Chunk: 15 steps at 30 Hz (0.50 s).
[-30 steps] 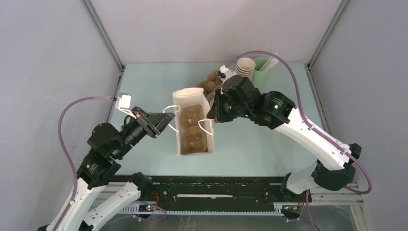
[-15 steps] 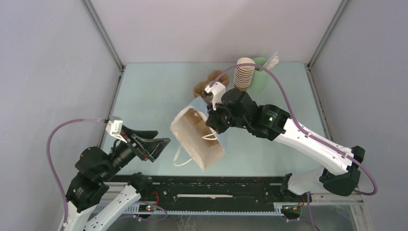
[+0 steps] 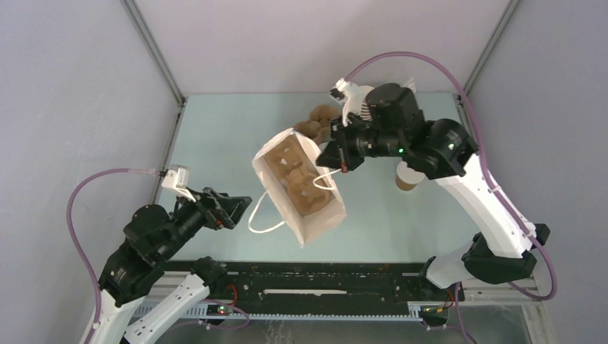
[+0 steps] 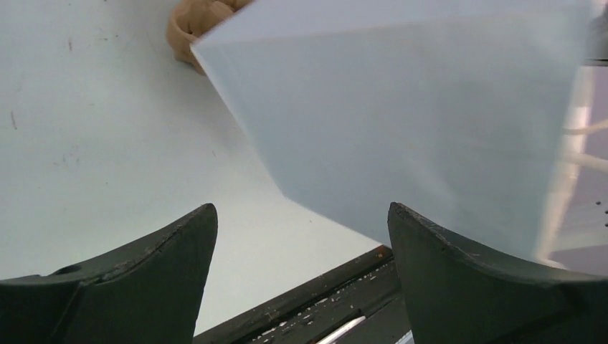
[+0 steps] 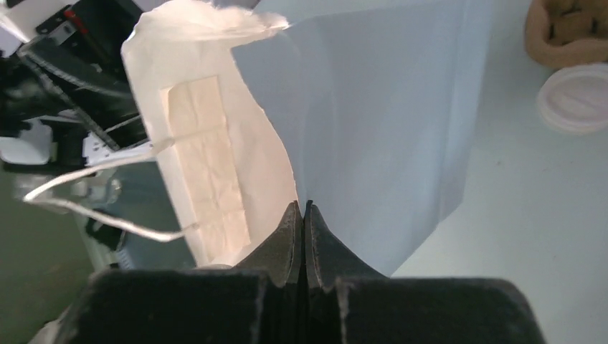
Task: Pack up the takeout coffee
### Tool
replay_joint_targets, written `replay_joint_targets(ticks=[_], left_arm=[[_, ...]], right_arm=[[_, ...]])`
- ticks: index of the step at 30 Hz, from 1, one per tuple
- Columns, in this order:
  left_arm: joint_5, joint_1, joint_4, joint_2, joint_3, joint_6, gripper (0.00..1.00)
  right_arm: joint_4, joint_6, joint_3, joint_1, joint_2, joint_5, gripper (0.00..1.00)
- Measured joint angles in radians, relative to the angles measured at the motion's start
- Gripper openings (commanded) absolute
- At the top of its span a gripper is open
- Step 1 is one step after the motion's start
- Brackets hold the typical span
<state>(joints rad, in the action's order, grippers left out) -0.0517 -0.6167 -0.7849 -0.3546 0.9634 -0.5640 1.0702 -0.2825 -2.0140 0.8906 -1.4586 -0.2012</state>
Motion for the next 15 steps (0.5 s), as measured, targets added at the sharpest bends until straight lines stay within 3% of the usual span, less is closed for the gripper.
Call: replay_joint_targets(ticks=[9, 15], left_arm=[[-0.083, 0.0, -0.051, -0.065, 0.028, -0.016, 0.92], [-0.122, 0.0, -0.056, -0.03, 0.001, -0.05, 0.92]], right_arm=[[0.235, -0.042, -0.084, -0.135, -0.083, -0.267, 0.0], [0.278, 0.031, -0.051, -0.1, -0.285, -0.236, 0.0]])
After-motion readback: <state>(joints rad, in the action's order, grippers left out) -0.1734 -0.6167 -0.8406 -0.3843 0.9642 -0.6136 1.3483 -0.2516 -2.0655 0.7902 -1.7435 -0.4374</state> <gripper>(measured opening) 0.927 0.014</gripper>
